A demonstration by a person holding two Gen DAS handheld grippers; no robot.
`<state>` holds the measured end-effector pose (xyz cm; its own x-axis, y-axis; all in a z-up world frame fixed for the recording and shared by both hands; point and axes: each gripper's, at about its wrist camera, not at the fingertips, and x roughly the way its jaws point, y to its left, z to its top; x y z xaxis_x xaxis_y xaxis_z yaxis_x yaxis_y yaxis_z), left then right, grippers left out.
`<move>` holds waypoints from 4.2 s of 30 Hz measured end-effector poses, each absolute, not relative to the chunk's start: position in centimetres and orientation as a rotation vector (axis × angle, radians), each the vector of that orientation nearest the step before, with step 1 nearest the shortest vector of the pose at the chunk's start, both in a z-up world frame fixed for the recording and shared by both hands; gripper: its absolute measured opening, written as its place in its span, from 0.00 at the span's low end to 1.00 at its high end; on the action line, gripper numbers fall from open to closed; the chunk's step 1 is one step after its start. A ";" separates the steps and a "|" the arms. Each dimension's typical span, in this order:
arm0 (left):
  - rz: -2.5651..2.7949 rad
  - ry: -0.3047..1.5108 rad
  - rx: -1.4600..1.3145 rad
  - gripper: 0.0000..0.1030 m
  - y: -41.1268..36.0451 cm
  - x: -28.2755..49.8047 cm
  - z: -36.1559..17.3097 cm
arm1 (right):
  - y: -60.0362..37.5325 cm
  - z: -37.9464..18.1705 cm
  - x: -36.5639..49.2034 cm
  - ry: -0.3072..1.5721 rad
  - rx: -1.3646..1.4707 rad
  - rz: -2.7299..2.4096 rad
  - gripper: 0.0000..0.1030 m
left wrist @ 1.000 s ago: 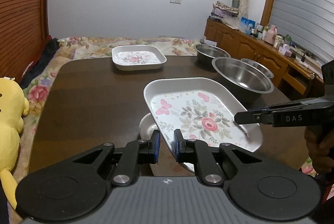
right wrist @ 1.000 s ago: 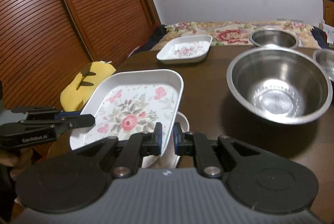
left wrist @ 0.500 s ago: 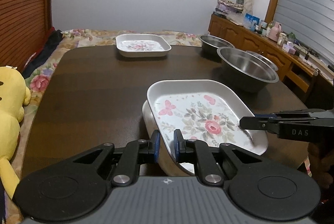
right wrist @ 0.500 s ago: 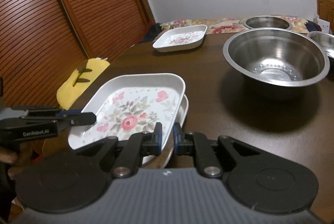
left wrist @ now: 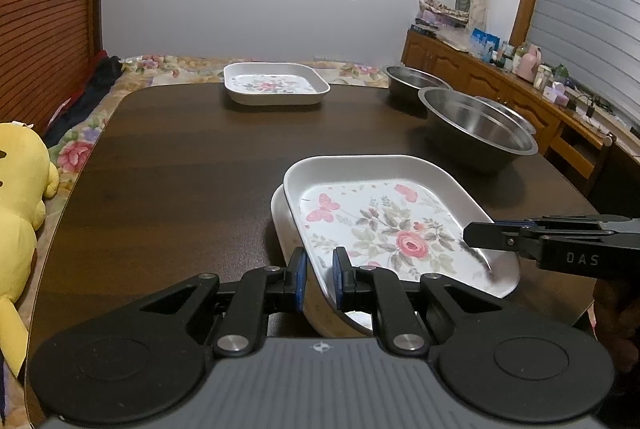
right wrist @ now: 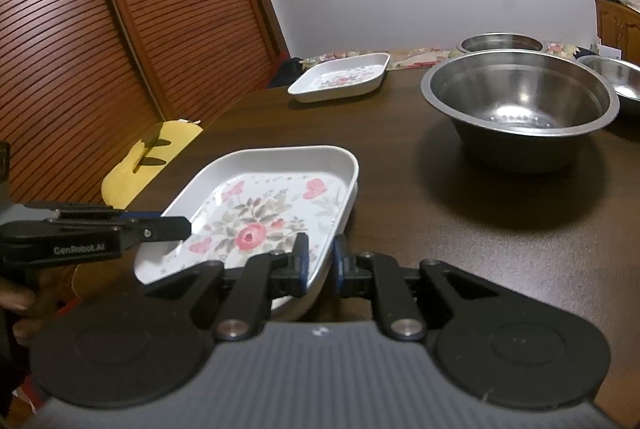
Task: Organize plates and bowls
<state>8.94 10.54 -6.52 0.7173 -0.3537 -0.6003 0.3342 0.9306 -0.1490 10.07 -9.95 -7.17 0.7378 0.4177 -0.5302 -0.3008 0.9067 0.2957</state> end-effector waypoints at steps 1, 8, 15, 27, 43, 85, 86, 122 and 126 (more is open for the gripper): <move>-0.381 0.669 -0.033 0.15 10.6 8.9 -6.6 | -10.0 -7.2 10.0 0.625 0.197 0.397 0.14; -0.377 0.659 -0.038 0.15 10.6 8.5 -6.8 | -10.0 -7.5 9.8 0.609 0.193 0.397 0.15; -0.345 0.658 -0.045 0.19 11.0 8.2 -6.6 | -9.9 -7.5 9.8 0.608 0.199 0.405 0.16; -0.343 0.680 -0.065 0.19 11.5 8.6 -7.6 | -9.8 -7.9 9.8 0.614 0.193 0.407 0.17; -0.319 0.632 -0.037 0.25 12.1 10.2 -6.0 | -9.7 -7.3 9.3 0.609 0.192 0.415 0.23; -0.323 0.731 -0.035 0.40 12.2 37.9 -6.4 | -8.8 -3.5 38.3 0.902 0.120 0.470 0.48; -0.322 0.734 -0.035 0.39 12.3 38.1 -6.5 | -8.6 -3.7 38.5 0.908 0.118 0.473 0.48; -0.330 0.747 -0.009 0.14 11.8 36.1 -5.5 | -7.8 -4.8 40.8 0.982 0.045 0.492 0.12; -0.328 0.721 -0.002 0.14 11.9 34.5 -4.0 | -8.0 -3.9 39.6 0.948 0.049 0.496 0.12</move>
